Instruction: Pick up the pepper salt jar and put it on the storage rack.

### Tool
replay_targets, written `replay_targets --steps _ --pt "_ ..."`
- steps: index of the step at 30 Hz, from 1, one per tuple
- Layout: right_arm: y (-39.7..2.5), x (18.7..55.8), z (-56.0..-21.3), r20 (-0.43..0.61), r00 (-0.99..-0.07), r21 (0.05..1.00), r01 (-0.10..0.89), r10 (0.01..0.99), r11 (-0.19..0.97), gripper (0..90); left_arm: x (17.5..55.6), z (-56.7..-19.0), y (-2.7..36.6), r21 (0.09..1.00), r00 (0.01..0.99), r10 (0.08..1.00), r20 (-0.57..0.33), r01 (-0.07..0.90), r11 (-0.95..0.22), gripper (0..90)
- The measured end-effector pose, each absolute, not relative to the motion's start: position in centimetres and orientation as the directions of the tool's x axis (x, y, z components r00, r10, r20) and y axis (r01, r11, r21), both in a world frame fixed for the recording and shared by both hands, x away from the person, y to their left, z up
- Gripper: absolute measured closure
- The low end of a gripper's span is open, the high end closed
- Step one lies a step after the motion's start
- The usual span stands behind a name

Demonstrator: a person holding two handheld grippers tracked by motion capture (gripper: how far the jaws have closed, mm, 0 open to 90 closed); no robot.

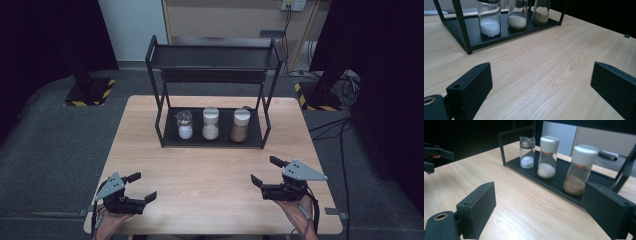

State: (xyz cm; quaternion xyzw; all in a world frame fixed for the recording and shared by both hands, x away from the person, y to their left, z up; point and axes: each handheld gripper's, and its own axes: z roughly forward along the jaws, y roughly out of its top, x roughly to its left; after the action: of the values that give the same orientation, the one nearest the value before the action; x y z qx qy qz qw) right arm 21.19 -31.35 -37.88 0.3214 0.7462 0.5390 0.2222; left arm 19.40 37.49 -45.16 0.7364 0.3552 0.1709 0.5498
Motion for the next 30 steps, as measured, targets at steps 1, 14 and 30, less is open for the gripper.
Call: replay_targets --steps 1,14,30 --pt "-31.6 21.1 -38.2 0.027 -0.693 0.947 0.249 0.721 0.205 11.8 19.4 -45.2 37.5 0.931 0.69 0.711 -0.138 0.335 -0.143 2.8" --pt "-33.4 19.6 -40.8 0.063 -0.646 0.938 0.299 0.761 0.176 11.8 19.4 -45.2 37.5 0.931 0.689 0.711 -0.139 0.336 -0.142 2.9" --pt "-34.4 19.2 -42.4 0.067 -0.635 0.934 0.311 0.769 0.176 11.8 19.5 -45.2 37.5 0.931 0.693 0.708 -0.135 0.333 -0.149 3.0"
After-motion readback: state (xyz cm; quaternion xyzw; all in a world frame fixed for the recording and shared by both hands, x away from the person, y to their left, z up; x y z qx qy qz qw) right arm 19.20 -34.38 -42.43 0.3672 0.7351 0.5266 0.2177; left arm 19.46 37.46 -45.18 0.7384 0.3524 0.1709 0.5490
